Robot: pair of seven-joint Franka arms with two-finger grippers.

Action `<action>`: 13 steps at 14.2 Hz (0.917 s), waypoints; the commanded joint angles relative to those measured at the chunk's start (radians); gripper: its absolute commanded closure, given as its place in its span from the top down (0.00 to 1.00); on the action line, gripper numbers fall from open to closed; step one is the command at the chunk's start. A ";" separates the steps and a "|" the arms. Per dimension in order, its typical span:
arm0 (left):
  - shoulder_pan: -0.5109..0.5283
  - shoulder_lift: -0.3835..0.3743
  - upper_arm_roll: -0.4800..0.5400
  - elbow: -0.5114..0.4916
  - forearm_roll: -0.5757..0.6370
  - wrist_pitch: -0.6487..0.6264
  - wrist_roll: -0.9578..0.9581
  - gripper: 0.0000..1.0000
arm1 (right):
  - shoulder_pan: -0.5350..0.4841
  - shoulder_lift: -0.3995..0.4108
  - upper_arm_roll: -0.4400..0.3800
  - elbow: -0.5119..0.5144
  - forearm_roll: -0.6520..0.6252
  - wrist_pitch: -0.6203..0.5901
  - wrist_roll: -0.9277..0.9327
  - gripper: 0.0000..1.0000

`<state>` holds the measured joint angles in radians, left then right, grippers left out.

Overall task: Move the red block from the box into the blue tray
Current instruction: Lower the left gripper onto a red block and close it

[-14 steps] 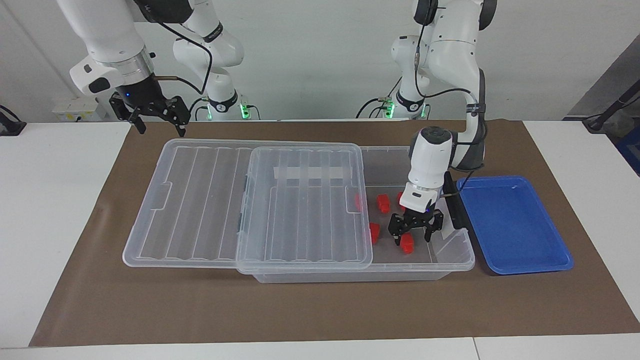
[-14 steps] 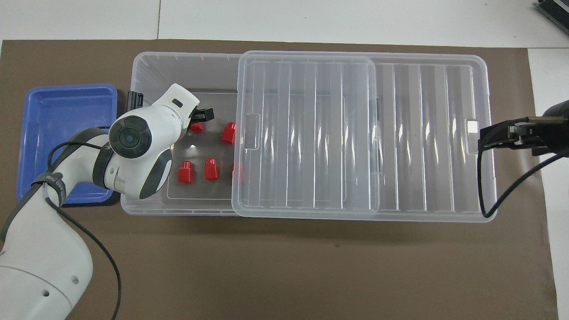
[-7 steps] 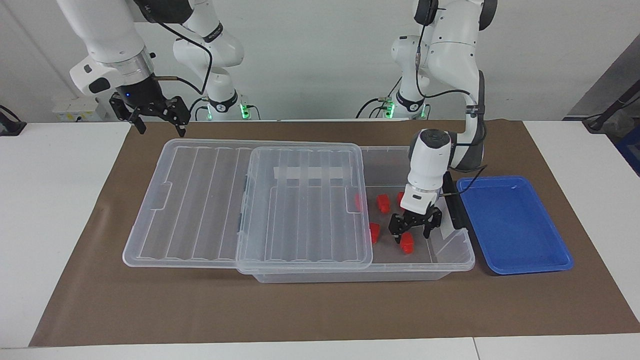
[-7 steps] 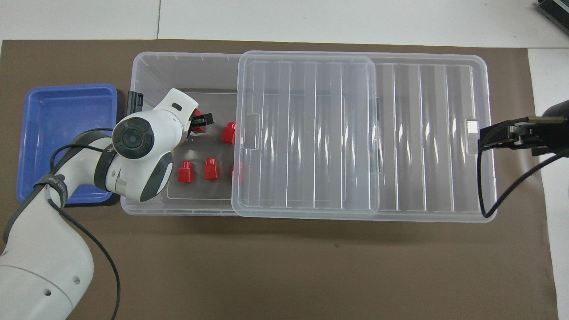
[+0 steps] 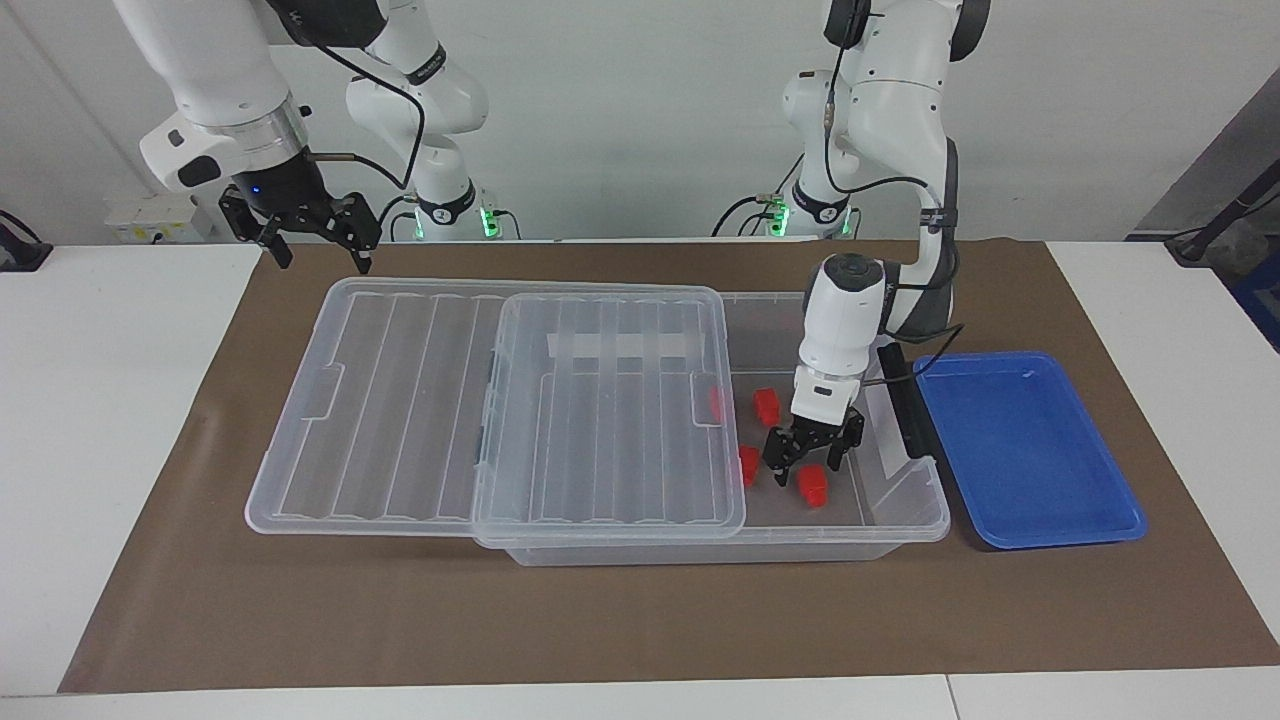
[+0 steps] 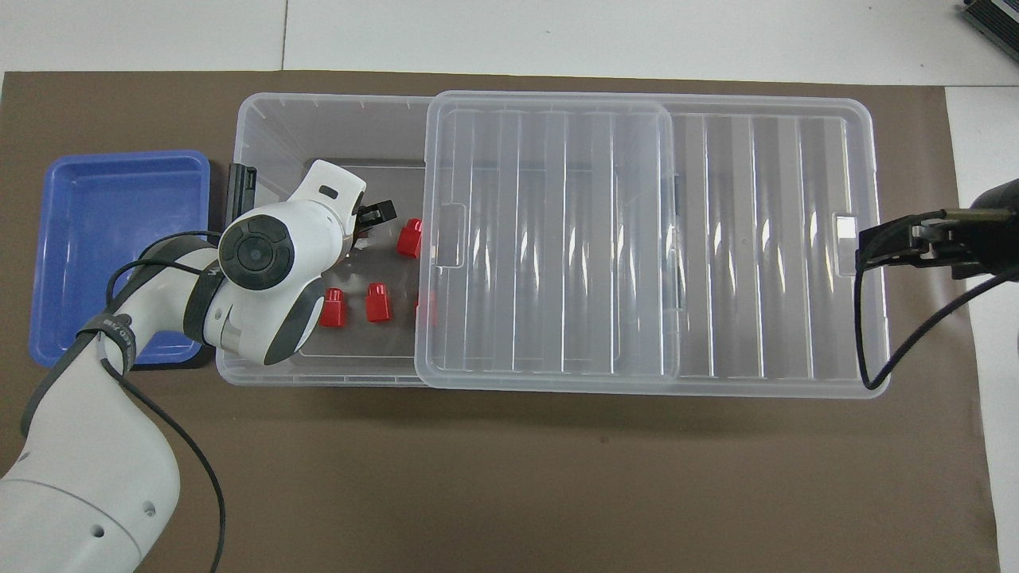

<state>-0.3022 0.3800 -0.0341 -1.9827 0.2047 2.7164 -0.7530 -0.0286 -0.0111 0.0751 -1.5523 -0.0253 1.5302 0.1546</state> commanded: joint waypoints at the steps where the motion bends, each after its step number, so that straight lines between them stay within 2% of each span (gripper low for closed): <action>1: -0.009 0.000 0.010 -0.011 0.019 0.022 -0.025 1.00 | 0.001 0.007 0.003 0.006 -0.001 -0.009 0.023 1.00; 13: -0.009 0.016 0.011 -0.018 0.019 0.036 -0.023 0.99 | 0.001 0.005 -0.003 0.001 0.005 -0.007 0.011 1.00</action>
<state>-0.3023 0.3950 -0.0337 -1.9860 0.2047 2.7237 -0.7538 -0.0286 -0.0093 0.0737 -1.5533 -0.0253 1.5302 0.1546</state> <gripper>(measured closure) 0.009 0.000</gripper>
